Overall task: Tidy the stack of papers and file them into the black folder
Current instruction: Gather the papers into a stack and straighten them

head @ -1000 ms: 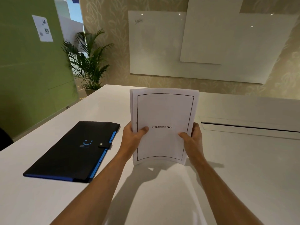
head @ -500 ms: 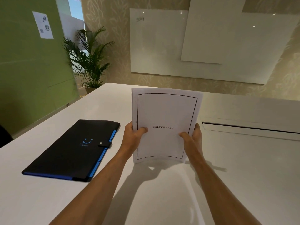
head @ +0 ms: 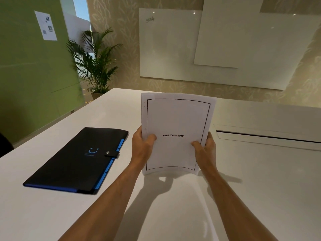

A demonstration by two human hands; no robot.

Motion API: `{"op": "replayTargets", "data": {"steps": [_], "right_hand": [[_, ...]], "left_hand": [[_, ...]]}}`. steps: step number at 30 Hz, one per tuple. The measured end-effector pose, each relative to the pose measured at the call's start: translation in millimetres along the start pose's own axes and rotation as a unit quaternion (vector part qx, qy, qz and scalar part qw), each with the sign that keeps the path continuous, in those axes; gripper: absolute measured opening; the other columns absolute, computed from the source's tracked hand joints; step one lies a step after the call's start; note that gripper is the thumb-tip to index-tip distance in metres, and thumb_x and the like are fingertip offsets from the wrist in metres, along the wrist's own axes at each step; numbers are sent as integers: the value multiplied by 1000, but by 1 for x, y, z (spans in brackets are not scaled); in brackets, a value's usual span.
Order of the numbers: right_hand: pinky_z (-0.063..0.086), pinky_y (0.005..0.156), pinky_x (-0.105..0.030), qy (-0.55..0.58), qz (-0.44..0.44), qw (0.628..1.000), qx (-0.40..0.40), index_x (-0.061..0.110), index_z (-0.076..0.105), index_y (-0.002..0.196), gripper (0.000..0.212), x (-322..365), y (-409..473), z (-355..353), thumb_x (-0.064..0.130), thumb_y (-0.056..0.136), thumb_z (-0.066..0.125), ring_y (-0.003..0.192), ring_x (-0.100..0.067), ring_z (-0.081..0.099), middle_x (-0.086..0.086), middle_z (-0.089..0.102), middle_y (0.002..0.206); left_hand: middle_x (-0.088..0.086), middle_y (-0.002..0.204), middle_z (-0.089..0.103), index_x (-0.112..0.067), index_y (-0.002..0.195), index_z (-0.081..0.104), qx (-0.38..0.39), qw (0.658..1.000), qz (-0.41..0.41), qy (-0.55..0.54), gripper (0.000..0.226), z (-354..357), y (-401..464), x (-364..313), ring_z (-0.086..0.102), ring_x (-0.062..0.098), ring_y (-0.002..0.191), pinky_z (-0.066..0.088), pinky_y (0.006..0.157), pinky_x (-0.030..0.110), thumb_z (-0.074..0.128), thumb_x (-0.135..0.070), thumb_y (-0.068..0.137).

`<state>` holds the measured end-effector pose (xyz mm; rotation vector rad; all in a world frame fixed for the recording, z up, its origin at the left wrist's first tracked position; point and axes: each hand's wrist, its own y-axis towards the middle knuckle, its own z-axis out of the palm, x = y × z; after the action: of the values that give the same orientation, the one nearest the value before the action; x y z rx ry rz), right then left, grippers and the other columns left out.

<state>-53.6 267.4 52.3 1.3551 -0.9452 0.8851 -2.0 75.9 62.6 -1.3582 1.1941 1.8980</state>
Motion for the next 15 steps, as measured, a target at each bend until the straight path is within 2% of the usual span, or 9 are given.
{"op": "replayTargets", "data": {"steps": [3, 7, 10, 15], "right_hand": [[48, 53, -11, 5, 6, 1000, 4, 16, 63, 98, 33, -1, 2, 0, 13, 66, 56, 65, 4, 63, 8, 70, 82], [47, 53, -14, 51, 19, 999, 3, 15, 61, 87, 25, -2, 4, 0, 9, 64, 55, 60, 2, 58, 17, 64, 68], [49, 61, -23, 72, 27, 997, -10, 19, 56, 87, 22, -4, 2, 1, 12, 66, 54, 66, -3, 56, 11, 59, 75], [54, 69, -38, 47, 12, 999, 15, 29, 61, 91, 25, -4, 2, 1, 14, 73, 54, 80, -17, 63, 0, 67, 89]], "left_hand": [[-20, 86, 69, -35, 97, 61, 2, 1000, -1, 0, 28, -2, 1, 0, 66, 3, 80, 52, 57, 15, 55, -19, 74], [-22, 89, 68, -37, 100, 59, 10, 1000, 9, -7, 32, -3, -3, 1, 66, 2, 83, 53, 59, 15, 55, -17, 76], [-18, 95, 66, -39, 105, 57, 10, 1000, 26, -1, 35, -4, -6, 3, 65, 4, 88, 55, 63, 18, 56, -17, 77], [-14, 106, 61, -29, 117, 50, 1, 999, 41, 33, 34, -3, -7, 9, 64, 13, 93, 58, 73, 20, 60, -15, 88]]}}
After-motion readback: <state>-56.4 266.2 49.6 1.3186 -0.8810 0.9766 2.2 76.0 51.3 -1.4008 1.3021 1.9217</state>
